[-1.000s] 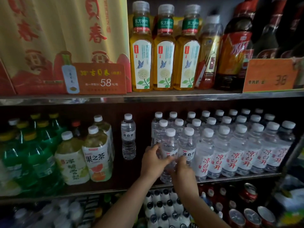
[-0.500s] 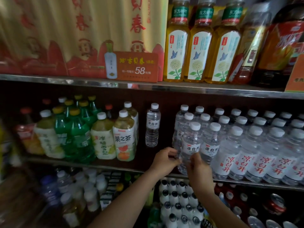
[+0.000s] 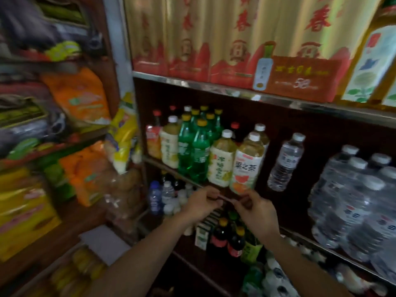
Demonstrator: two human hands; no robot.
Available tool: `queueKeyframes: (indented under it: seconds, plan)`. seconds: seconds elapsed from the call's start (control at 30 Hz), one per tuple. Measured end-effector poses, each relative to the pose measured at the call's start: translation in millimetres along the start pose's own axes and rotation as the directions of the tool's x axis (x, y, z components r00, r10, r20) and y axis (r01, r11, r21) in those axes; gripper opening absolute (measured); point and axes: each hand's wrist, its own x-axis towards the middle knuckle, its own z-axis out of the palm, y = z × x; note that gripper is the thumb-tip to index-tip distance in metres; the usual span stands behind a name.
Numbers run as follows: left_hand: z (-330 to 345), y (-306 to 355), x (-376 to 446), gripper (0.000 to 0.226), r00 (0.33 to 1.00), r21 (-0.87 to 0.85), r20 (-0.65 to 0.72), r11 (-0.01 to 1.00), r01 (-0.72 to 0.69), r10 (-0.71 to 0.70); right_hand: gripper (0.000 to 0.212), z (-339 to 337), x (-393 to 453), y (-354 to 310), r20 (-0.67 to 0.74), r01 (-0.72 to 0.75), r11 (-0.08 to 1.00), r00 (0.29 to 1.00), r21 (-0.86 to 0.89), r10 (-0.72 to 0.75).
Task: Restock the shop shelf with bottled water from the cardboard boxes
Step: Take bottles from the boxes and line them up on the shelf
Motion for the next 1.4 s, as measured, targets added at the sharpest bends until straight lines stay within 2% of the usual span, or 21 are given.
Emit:
queueKeyframes:
  seconds: [0.1, 0.17, 0.23, 0.33, 0.47, 0.67, 0.77, 0.87, 0.93, 0.97, 1.03, 1.07, 1.17, 1.27, 1.33, 1.4]
  plan:
    - [-53, -35, -37, 0.034, 0.988, 0.053, -0.151, 0.997, 0.049, -0.041, 0.029, 43, 2, -32, 0.258, 0.086, 0.995, 0.961, 0.053, -0.097]
    - [-87, -61, -65, 0.022, 0.963, 0.048, -0.247, 0.991, 0.122, -0.107, 0.037, 74, -4, -59, 0.381, 0.105, 0.990, 0.915, 0.094, -0.133]
    - [-117, -88, -95, 0.012, 0.925, -0.004, -0.339, 0.984, 0.181, -0.171, 0.035, 106, -14, -87, 0.444, 0.143, 0.981, 0.876, 0.132, -0.187]
    - [-156, -123, -142, 0.021, 0.840, -0.058, -0.457, 0.953, 0.298, -0.291, 0.037, 148, -39, -129, 0.550, 0.183, 0.960, 0.790, 0.211, -0.271]
    - [-200, -178, -203, 0.024, 0.737, -0.184, -0.514, 0.896, 0.405, -0.439, 0.040, 191, -75, -179, 0.665, 0.221, 0.937, 0.662, 0.269, -0.347]
    - [-251, -230, -285, 0.012, 0.617, -0.249, -0.609, 0.859, 0.448, -0.498, 0.043, 243, -118, -257, 0.760, 0.224, 0.913, 0.505, 0.342, -0.408]
    - [-271, -255, -322, 0.023, 0.550, -0.255, -0.656, 0.838, 0.483, -0.517, 0.042, 275, -146, -292, 0.809, 0.181, 0.912, 0.423, 0.367, -0.409]
    - [-283, -283, -365, 0.037, 0.500, -0.328, -0.639, 0.795, 0.511, -0.585, 0.041, 306, -181, -324, 0.849, 0.162, 0.914, 0.339, 0.371, -0.405]
    - [-291, -309, -394, 0.047, 0.443, -0.394, -0.618, 0.744, 0.540, -0.649, 0.041, 327, -208, -343, 0.881, 0.120, 0.921, 0.270, 0.370, -0.389]
    - [-295, -321, -408, 0.041, 0.418, -0.424, -0.603, 0.717, 0.553, -0.679, 0.041, 338, -221, -351, 0.894, 0.109, 0.926, 0.240, 0.362, -0.378]
    - [-303, -347, -436, 0.013, 0.372, -0.473, -0.584, 0.675, 0.566, -0.721, 0.040, 362, -248, -367, 0.917, 0.098, 0.936, 0.185, 0.339, -0.352]
    - [-307, -359, -448, 0.008, 0.365, -0.487, -0.580, 0.669, 0.561, -0.728, 0.040, 373, -261, -374, 0.927, 0.090, 0.940, 0.156, 0.330, -0.340]
    - [-314, -398, -481, 0.031, 0.360, -0.516, -0.549, 0.645, 0.564, -0.754, 0.039, 406, -299, -394, 0.959, 0.035, 0.961, 0.063, 0.275, -0.276]
    - [-319, -439, -506, 0.016, 0.327, -0.580, -0.496, 0.587, 0.564, -0.804, 0.041, 442, -332, -409, 0.978, 0.037, 0.977, -0.016, 0.208, -0.208]
    - [-318, -472, -518, 0.022, 0.311, -0.607, -0.448, 0.541, 0.582, -0.838, 0.042, 469, -348, -417, 0.982, 0.056, 0.982, -0.052, 0.182, -0.179]
    - [-316, -493, -521, 0.014, 0.296, -0.633, -0.423, 0.513, 0.579, -0.857, 0.040, 498, -362, -423, 0.986, 0.055, 0.986, -0.074, 0.157, -0.152]
